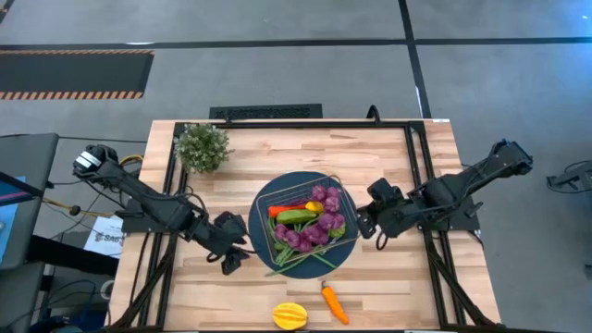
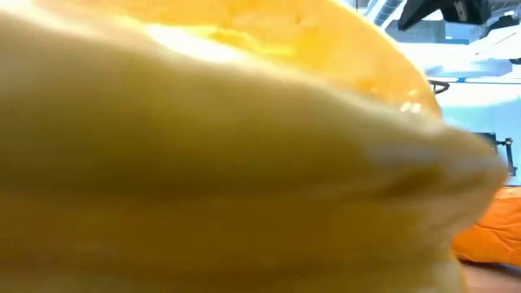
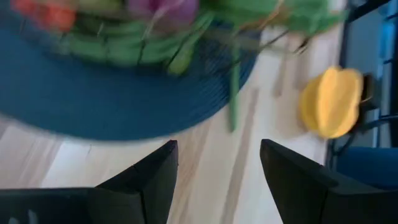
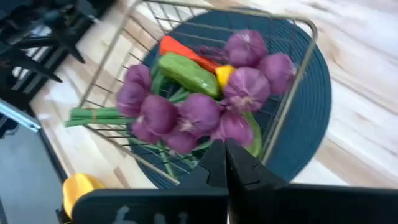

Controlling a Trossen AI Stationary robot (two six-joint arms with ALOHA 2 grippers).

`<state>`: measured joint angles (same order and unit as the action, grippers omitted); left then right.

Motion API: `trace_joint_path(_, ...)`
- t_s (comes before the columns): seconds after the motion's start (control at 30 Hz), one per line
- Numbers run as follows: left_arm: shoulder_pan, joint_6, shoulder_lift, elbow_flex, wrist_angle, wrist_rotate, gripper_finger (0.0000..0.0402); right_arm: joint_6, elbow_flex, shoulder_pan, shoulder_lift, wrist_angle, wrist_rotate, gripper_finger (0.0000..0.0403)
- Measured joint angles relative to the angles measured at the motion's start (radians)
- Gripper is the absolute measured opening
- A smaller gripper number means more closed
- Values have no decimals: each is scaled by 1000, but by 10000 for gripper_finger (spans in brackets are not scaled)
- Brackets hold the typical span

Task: Build produce basket
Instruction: Put the yellow starfruit into the gold wire basket

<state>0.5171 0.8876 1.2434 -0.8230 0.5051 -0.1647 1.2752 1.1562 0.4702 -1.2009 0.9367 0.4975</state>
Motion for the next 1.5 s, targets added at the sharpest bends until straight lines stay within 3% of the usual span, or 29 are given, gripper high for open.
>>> trace_joint_path(0.27, -14, -204, 0, 0, -244, 25, 215, -27, 30, 42, 0, 1, 32, 2)
trace_joint_path(0.37, -13, -213, 0, 0, -337, 53, 215, -27, 30, 41, 0, 2, 31, 2)
trace_joint_path(0.57, 37, -179, 3, 0, -359, -13, 208, -27, 30, 40, 0, 1, 30, 3)
trace_joint_path(0.77, 114, -189, 32, -40, -361, -49, 161, -27, 30, 40, 0, 1, 28, 2)
trace_joint_path(0.9, 127, -233, 91, -119, -314, -37, 130, -27, 30, 40, 0, 2, 25, 2)
trace_joint_path(1.07, 115, -332, 238, -279, -132, 75, 105, -27, 30, 40, 0, 2, 23, 4)
trace_joint_path(1.27, 60, -512, 373, -506, 82, 151, 101, -43, 30, 40, 0, 4, 20, 3)
trace_joint_path(1.5, 7, -578, 461, -652, 113, 199, 101, -78, 29, 40, 1, 4, -7, 2)
